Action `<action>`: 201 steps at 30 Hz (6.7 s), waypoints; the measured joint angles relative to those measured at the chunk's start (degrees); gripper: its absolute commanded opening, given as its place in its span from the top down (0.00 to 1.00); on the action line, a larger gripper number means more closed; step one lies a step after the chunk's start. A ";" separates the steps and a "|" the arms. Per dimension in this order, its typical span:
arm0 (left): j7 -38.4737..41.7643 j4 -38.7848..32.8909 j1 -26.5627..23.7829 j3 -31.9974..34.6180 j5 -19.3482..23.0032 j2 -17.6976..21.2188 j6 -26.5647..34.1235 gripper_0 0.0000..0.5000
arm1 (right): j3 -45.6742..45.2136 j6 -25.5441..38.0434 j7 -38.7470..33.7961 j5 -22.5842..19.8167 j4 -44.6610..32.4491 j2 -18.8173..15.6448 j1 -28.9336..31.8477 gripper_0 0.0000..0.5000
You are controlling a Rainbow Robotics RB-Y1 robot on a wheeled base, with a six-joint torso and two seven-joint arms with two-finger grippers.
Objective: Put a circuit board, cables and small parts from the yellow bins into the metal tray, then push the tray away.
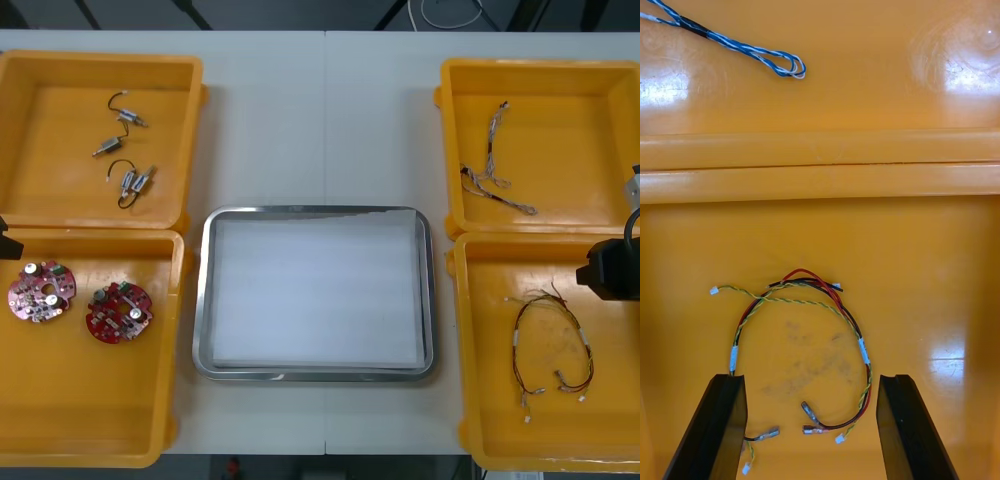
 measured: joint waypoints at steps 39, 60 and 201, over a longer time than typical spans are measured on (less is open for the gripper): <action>0.00 0.00 0.00 0.00 0.00 0.00 0.00 0.00 | 0.00 0.00 0.00 0.00 0.00 0.00 0.00 0.00; 0.00 0.00 0.00 0.00 0.00 0.00 0.00 0.00 | 0.00 0.00 0.00 0.00 0.00 0.00 0.00 0.00; 39.29 15.44 4.19 -21.78 -17.47 -1.43 -18.85 1.00 | 5.86 -32.35 12.13 -4.45 13.22 -3.67 20.48 1.00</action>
